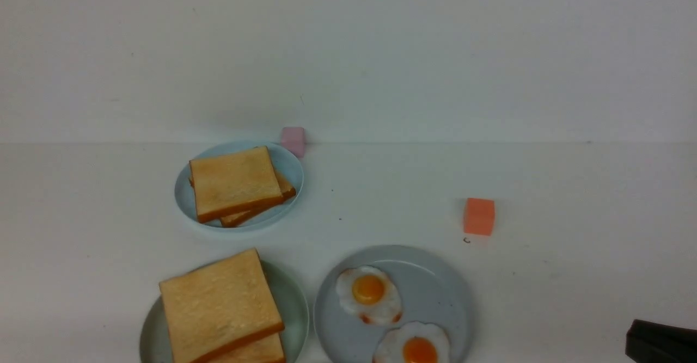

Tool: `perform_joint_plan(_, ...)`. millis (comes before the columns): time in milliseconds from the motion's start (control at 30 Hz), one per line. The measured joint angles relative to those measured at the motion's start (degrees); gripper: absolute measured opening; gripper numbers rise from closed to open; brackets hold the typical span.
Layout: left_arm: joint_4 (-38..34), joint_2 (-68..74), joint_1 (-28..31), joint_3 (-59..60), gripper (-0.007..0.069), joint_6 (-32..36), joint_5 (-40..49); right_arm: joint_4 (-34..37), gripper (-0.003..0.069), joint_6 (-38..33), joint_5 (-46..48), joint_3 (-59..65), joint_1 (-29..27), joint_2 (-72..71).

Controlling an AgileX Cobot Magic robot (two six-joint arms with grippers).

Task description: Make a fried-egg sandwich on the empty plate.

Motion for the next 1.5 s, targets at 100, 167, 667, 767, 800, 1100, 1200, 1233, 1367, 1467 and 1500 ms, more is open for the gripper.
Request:
perform_joint_plan(100,-2.14,0.0,0.0,0.0,-0.0013,3.18,0.0,0.0,0.0028,0.0,0.06,0.0,0.0,0.0)
perform_joint_plan(167,-2.55,0.0,0.0,0.0,-0.0013,3.46,0.0,0.0,0.0029,0.0,0.06,0.0,0.0,0.0)
perform_joint_plan(667,-2.77,0.0,0.0,0.0,-0.0002,3.66,-0.06,0.0,0.0047,0.0,0.17,0.0,0.0,0.0)
perform_joint_plan(767,-2.77,0.0,0.0,0.0,0.0,3.66,-0.06,0.0,0.0049,0.0,0.12,0.13,0.0,0.0)
perform_joint_plan(800,-2.79,0.0,0.0,0.0,0.0001,3.66,-0.06,0.0,0.0052,0.0,-0.27,0.7,0.0,0.0)
perform_joint_plan(1100,-2.91,0.0,0.0,0.0,0.0008,3.66,-0.06,-0.65,0.0065,0.0,1.14,9.86,-10.79,-10.81)
perform_joint_plan(1200,-2.91,0.0,0.0,0.0,0.0011,3.67,-0.06,-1.38,0.0068,0.13,1.81,13.82,-17.94,-16.26)
perform_joint_plan(1233,-2.91,0.0,0.0,0.0,0.0013,3.67,-0.06,-2.08,0.007,0.92,2.39,15.04,-20.47,-18.66)
perform_joint_plan(1367,-2.91,0.0,0.0,0.0,0.0017,3.72,-0.06,-8.19,0.0076,9.37,4.77,18.91,-25.37,-22.19)
perform_joint_plan(1467,-2.91,0.0,0.0,0.0,0.0018,3.72,-0.06,-12.59,0.0081,17.89,5.65,21.21,-28.02,-22.35)
perform_joint_plan(1500,-2.91,0.0,0.0,0.0,0.002,3.72,-0.06,-13.32,0.0082,19.71,5.66,21.93,-29.0,-22.35)
